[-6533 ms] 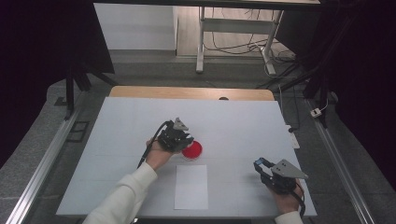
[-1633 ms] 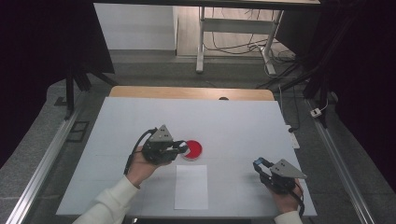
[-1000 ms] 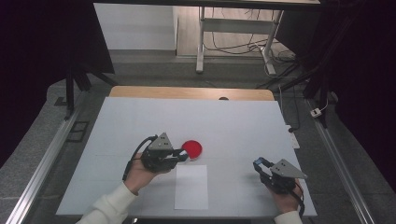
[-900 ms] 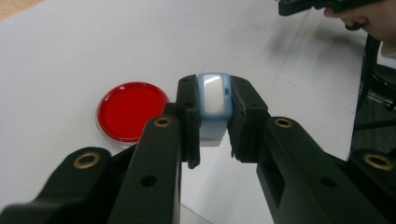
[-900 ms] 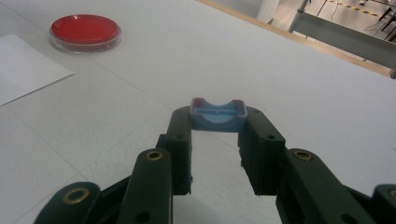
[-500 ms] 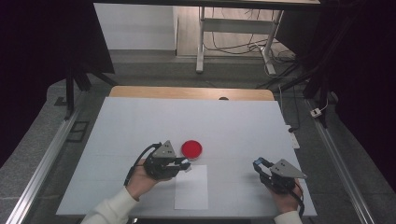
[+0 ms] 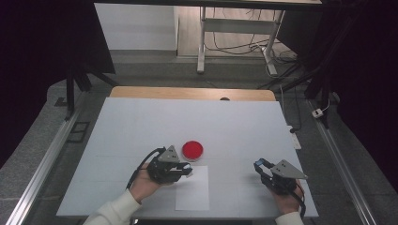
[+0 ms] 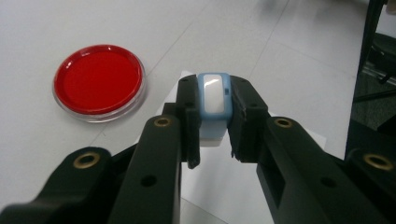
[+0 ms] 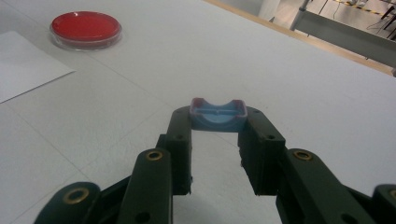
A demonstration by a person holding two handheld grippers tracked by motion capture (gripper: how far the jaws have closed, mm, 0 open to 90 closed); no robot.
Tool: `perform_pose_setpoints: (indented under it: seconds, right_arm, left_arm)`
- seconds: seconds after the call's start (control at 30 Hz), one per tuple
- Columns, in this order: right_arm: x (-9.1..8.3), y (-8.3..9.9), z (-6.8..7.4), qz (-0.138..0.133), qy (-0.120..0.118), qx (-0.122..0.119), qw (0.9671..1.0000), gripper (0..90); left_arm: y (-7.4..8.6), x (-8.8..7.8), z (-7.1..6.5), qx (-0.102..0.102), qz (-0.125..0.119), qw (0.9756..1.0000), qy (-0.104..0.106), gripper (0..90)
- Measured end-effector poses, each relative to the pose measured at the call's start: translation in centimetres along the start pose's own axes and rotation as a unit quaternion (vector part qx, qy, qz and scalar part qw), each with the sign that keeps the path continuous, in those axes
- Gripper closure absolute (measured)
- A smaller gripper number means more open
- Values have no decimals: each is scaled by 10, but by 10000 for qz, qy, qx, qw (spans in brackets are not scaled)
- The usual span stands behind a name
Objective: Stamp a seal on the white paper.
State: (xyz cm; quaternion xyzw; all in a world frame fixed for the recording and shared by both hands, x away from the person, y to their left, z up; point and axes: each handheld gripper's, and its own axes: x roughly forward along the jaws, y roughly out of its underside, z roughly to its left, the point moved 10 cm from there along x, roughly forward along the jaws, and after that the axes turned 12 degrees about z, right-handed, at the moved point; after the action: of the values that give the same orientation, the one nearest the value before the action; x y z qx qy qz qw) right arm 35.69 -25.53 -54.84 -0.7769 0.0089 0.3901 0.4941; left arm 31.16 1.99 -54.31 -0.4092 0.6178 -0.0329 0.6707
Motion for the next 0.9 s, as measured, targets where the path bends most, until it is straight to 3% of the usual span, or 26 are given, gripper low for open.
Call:
perform_pose_setpoints:
  seconds: [0.57,0.9]
  right_arm:
    - [1,0,0,10,5,-10,10000,652]
    - [1,1,0,28,4,-18,10000,653]
  left_arm:
    - [6,16,-3,49,231,9997,31,750]
    - [5,21,-4,65,217,9997,-27,751]
